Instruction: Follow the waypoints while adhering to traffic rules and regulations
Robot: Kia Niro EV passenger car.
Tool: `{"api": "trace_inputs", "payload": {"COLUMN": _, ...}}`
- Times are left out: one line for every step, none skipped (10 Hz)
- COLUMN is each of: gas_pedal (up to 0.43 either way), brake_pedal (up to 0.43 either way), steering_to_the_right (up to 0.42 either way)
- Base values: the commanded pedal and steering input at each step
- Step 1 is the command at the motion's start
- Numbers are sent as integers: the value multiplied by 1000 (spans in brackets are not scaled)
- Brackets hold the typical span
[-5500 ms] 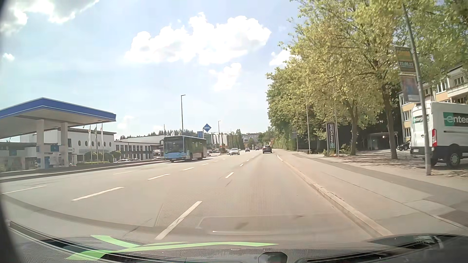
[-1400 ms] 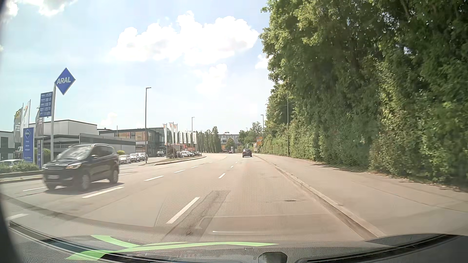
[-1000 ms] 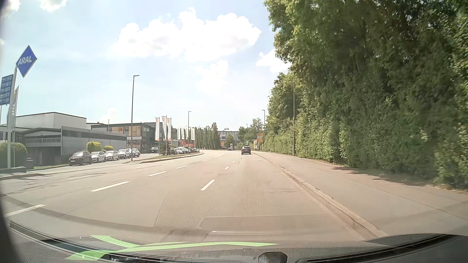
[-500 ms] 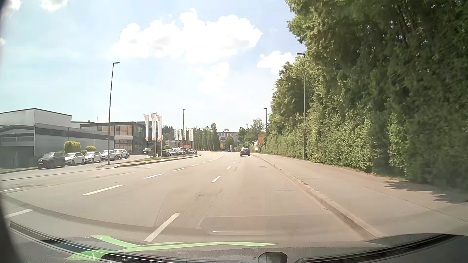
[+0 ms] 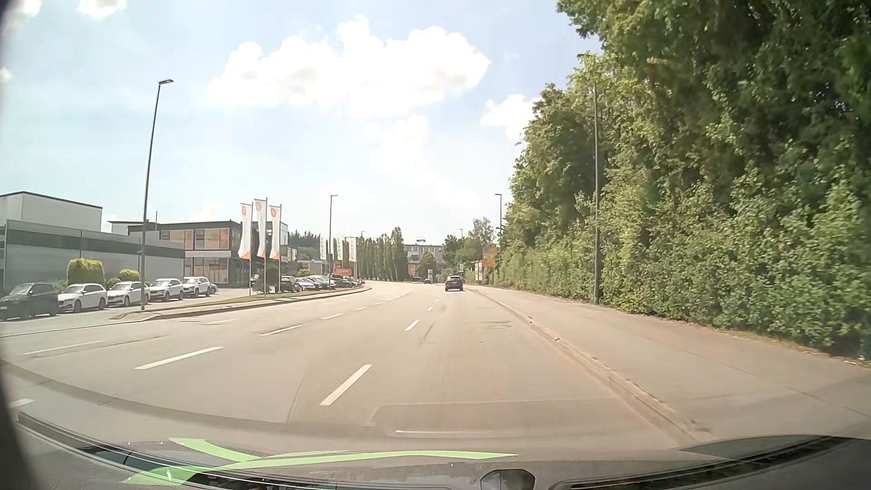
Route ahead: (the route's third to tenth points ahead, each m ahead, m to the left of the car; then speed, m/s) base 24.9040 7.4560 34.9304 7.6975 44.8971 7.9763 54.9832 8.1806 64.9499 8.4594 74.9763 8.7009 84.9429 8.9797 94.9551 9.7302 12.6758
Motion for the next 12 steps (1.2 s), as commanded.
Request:
{"api": "trace_inputs", "payload": {"gas_pedal": 138, "brake_pedal": 0, "steering_to_the_right": -5}}
{"api": "trace_inputs", "payload": {"gas_pedal": 138, "brake_pedal": 0, "steering_to_the_right": -5}}
{"api": "trace_inputs", "payload": {"gas_pedal": 138, "brake_pedal": 0, "steering_to_the_right": -4}}
{"api": "trace_inputs", "payload": {"gas_pedal": 138, "brake_pedal": 0, "steering_to_the_right": -5}}
{"api": "trace_inputs", "payload": {"gas_pedal": 138, "brake_pedal": 0, "steering_to_the_right": -5}}
{"api": "trace_inputs", "payload": {"gas_pedal": 157, "brake_pedal": 0, "steering_to_the_right": -5}}
{"api": "trace_inputs", "payload": {"gas_pedal": 157, "brake_pedal": 0, "steering_to_the_right": -5}}
{"api": "trace_inputs", "payload": {"gas_pedal": 157, "brake_pedal": 0, "steering_to_the_right": -5}}
{"api": "trace_inputs", "payload": {"gas_pedal": 157, "brake_pedal": 0, "steering_to_the_right": -5}}
{"api": "trace_inputs", "payload": {"gas_pedal": 157, "brake_pedal": 0, "steering_to_the_right": -5}}
{"api": "trace_inputs", "payload": {"gas_pedal": 157, "brake_pedal": 0, "steering_to_the_right": -5}}
{"api": "trace_inputs", "payload": {"gas_pedal": 157, "brake_pedal": 0, "steering_to_the_right": -5}}
